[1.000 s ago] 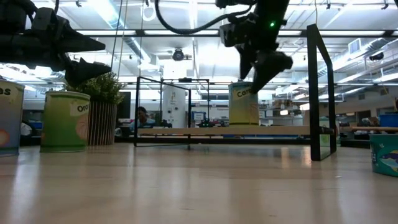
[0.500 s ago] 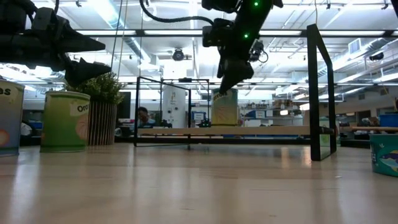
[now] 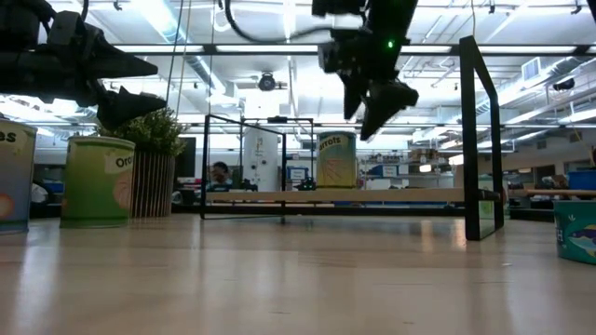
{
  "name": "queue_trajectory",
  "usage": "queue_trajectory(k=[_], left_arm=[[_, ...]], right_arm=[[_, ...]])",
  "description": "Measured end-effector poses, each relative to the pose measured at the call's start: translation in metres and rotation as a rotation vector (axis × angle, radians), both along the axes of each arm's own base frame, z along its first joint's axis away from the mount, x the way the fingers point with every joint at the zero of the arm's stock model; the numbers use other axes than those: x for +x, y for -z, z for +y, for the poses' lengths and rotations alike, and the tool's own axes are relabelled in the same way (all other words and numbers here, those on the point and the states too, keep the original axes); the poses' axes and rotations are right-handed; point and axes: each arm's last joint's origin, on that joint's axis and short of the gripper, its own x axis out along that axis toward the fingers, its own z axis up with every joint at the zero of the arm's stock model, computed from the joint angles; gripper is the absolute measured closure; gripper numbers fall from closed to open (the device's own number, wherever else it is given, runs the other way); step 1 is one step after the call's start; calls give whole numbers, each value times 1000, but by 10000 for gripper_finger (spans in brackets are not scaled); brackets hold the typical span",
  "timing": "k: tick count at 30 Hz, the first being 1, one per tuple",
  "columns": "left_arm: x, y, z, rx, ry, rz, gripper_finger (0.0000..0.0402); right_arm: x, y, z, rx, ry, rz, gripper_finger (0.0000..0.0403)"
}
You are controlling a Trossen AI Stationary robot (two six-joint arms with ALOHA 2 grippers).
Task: Pick and place cans onto a shelf
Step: Put the canned carrots on the shelf
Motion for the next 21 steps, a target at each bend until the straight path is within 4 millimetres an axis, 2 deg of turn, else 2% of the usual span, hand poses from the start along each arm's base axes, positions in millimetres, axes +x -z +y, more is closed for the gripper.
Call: queue_trajectory(k=[5,14,18,21], left_arm=[[0,0,0,0,0,0,24],[0,0,0,0,0,0,24],[0,0,0,0,0,5,24],[0,0,0,0,1,7,24]], right_arm=[[3,12,-20,-44,-14,-7,30],[16,7,-51,-116,-58,-109,30],[16,6,-57,-109,-52,-124,30],[14,8,-52,-92,-43,-97,30]])
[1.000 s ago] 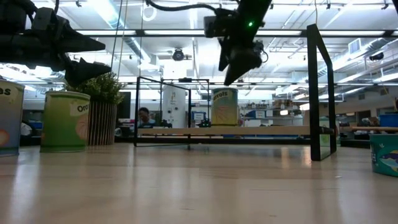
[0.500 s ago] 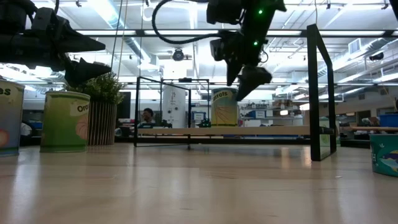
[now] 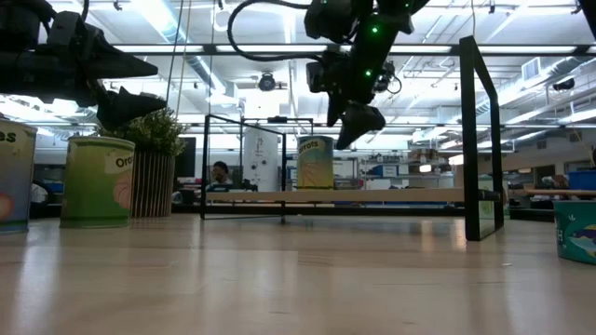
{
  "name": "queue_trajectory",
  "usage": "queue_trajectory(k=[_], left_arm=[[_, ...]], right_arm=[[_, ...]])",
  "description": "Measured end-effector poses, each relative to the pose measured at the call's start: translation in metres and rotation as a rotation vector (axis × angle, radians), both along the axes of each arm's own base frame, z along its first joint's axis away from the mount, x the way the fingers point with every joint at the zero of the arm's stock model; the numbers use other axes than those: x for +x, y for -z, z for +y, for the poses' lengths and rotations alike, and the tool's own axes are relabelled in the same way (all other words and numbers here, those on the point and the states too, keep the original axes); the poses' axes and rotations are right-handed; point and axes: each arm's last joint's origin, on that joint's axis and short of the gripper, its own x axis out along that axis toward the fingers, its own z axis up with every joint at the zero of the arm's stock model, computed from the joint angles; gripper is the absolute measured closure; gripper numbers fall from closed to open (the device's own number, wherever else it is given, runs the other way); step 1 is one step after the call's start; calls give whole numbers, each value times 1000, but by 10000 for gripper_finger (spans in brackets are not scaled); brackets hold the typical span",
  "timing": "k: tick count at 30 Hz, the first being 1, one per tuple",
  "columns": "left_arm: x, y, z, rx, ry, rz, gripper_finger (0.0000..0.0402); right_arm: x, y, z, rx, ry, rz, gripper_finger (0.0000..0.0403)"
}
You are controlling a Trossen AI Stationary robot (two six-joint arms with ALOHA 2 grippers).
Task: Pick and place cans onto a shelf
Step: Put the canned carrots on the shelf
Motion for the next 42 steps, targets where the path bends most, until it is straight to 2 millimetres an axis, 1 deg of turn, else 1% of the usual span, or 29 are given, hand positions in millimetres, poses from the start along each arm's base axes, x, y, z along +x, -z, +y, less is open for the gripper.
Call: queue_trajectory(k=[3,6,9,16,20,29,42], left_arm=[[0,0,0,0,0,-1,24],[0,0,0,0,0,-2,24],[0,0,0,-3,0,-3,24],[0,0,0,-4,0,-4,24],[0,0,0,-4,-1,-4,24],[0,0,0,-6,-1,-5,24],[0,0,0,-5,-1,-4,24]], right_arm=[[1,0,5,28,-5,-18,30],[3,0,6,66,-19,-53,30],[6,0,0,61,-29,-89,30],[8,10,-13,0,-109,-92,30],[10,8,-21,-18,-115,-124,30],[5,10,-21,-62,-75,-57,30],[4,4,-53,-82,-42,-135,30]])
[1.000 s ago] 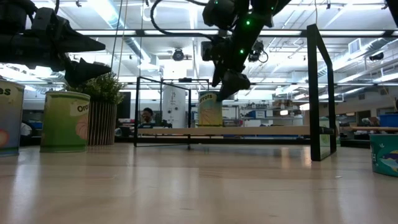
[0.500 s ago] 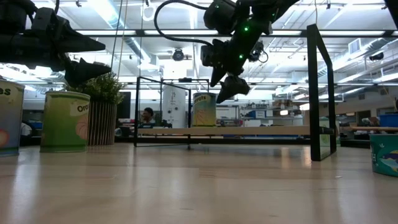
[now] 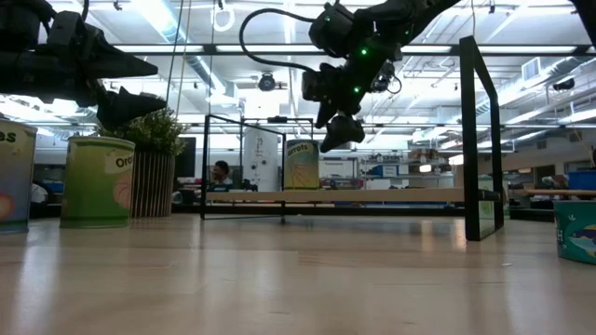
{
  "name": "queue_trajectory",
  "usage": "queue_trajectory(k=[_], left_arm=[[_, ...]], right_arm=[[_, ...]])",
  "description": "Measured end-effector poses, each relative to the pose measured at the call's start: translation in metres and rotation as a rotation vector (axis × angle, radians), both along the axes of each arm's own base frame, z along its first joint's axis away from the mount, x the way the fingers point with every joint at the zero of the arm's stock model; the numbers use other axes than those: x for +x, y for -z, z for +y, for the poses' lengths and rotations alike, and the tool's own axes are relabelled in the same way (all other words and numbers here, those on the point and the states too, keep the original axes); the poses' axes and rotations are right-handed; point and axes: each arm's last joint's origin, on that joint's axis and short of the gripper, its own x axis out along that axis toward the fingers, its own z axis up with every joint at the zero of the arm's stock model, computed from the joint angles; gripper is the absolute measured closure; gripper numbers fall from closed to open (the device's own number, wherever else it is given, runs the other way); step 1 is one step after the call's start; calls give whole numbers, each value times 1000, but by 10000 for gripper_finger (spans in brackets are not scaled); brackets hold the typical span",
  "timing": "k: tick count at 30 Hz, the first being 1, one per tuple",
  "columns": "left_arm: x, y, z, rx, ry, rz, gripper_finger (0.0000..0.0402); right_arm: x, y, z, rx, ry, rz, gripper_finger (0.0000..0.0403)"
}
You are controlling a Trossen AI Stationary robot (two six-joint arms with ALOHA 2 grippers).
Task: Pick and place cans onto a shelf
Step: Put the canned carrots on the shelf
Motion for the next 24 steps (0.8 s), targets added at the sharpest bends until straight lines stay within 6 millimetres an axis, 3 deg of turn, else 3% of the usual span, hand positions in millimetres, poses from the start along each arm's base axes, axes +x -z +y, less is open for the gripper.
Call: queue_trajectory(k=[9,19,24], left_arm=[[0,0,0,1,0,0,24],[0,0,0,1,0,0,24],[0,0,0,0,0,0,24]], right_arm=[[1,-1,-1,25,13,-53,30],[3,0,18,-55,51,2,30],[4,5,36,18,23,11,30]])
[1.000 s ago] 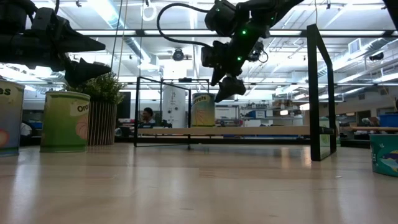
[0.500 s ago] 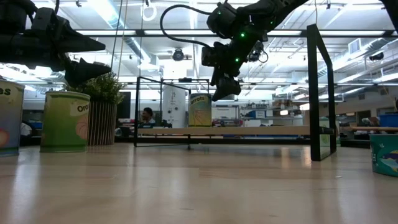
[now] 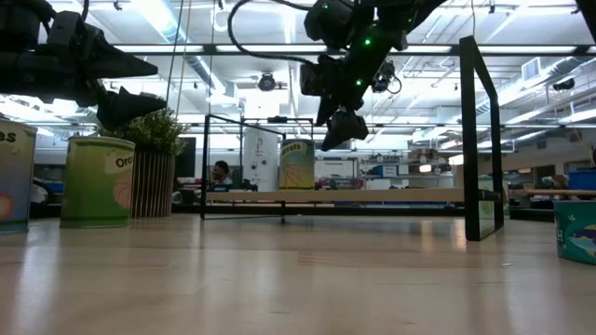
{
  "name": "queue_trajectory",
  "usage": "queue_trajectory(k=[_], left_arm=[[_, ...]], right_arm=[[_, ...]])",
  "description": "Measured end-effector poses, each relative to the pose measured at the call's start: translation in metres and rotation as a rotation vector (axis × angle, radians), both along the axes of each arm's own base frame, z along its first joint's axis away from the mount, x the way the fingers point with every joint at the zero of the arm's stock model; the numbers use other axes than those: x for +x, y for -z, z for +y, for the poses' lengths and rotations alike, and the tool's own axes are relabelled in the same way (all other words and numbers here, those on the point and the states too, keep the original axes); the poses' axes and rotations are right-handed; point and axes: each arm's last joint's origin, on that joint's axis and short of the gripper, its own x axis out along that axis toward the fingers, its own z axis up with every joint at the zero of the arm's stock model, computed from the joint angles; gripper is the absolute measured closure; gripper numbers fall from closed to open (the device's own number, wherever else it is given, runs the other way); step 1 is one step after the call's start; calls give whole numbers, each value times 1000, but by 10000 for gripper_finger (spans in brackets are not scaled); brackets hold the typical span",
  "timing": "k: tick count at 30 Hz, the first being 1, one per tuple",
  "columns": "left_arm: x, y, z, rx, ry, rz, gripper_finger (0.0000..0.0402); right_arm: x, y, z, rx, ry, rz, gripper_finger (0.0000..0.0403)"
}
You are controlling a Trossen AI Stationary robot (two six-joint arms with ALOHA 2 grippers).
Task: Pick and place cans onto a shelf
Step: Put the canned carrots on the shelf, then put the canned oranges on the shelf
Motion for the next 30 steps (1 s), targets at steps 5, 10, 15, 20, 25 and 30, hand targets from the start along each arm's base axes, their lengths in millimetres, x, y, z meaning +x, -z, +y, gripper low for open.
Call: queue_trajectory(k=[5,10,15,20,25,30], left_arm=[[0,0,0,-2,0,0,24],[0,0,0,-2,0,-1,24],[0,0,0,-2,0,-1,24],[0,0,0,-2,0,-1,24],[0,0,0,-1,0,-1,24],[0,0,0,3,0,1,24]], right_arm=[[2,0,0,76,-30,-46,30],[3,-3,-13,88,-32,-112,30],[4,-7,-27,104,-55,-165,30],[3,-7,-32,114,-50,-183,30],[5,-6,-18,98,-56,-155,30],[11,-6,8,90,-89,-151,30]])
